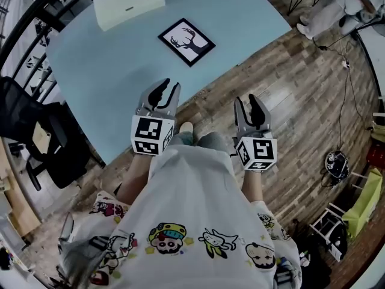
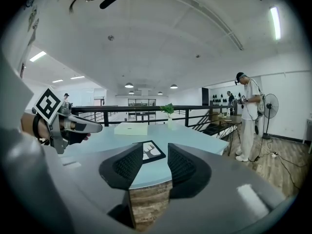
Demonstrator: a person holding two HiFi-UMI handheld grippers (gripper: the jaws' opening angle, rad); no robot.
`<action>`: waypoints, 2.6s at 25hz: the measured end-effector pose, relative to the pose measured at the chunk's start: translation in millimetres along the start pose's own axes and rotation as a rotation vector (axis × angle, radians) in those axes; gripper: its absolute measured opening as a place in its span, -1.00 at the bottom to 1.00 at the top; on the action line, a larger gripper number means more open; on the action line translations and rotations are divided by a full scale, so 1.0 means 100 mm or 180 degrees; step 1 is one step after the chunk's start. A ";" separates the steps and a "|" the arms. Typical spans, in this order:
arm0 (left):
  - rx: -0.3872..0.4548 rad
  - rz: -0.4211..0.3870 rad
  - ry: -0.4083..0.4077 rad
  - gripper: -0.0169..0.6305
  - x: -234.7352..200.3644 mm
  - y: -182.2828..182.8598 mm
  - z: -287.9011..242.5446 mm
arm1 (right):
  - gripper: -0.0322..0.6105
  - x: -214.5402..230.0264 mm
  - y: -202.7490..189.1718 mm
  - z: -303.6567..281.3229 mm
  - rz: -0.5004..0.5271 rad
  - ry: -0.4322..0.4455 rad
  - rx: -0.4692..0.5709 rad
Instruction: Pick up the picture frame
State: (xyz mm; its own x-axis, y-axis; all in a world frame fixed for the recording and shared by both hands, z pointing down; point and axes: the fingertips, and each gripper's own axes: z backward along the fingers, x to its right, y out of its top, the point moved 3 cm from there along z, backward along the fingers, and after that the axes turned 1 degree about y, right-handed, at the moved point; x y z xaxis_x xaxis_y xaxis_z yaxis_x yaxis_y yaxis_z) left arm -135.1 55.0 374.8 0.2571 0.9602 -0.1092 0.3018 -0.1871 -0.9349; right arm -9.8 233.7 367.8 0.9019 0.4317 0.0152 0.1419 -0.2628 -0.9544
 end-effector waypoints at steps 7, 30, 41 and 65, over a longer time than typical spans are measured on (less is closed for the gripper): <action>-0.0064 0.0134 0.0142 -0.64 -0.24 -0.08 -0.08 | -0.42 0.03 0.01 -0.33 -0.0004 0.0085 -0.0073; 0.0076 0.0717 0.1685 -0.57 -1.13 0.44 -1.23 | -0.29 0.56 0.73 -2.98 0.0421 0.1791 -0.0263; 0.0102 0.1038 0.2488 -0.57 -1.07 0.40 -1.40 | -0.28 0.54 0.80 -3.55 0.0603 0.2706 -0.0358; -0.0122 0.1306 0.2567 -0.57 -1.00 0.13 -1.42 | -0.28 0.48 0.57 -3.52 0.0351 0.2918 -0.0694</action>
State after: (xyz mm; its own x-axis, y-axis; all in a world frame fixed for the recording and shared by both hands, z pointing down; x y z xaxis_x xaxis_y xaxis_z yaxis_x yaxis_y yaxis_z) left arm -26.5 -72.5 421.1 0.9121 0.3824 -0.1480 0.0713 -0.5033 -0.8612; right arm 185.0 -64.0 418.7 0.8706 -0.4266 0.2451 0.0263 -0.4570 -0.8891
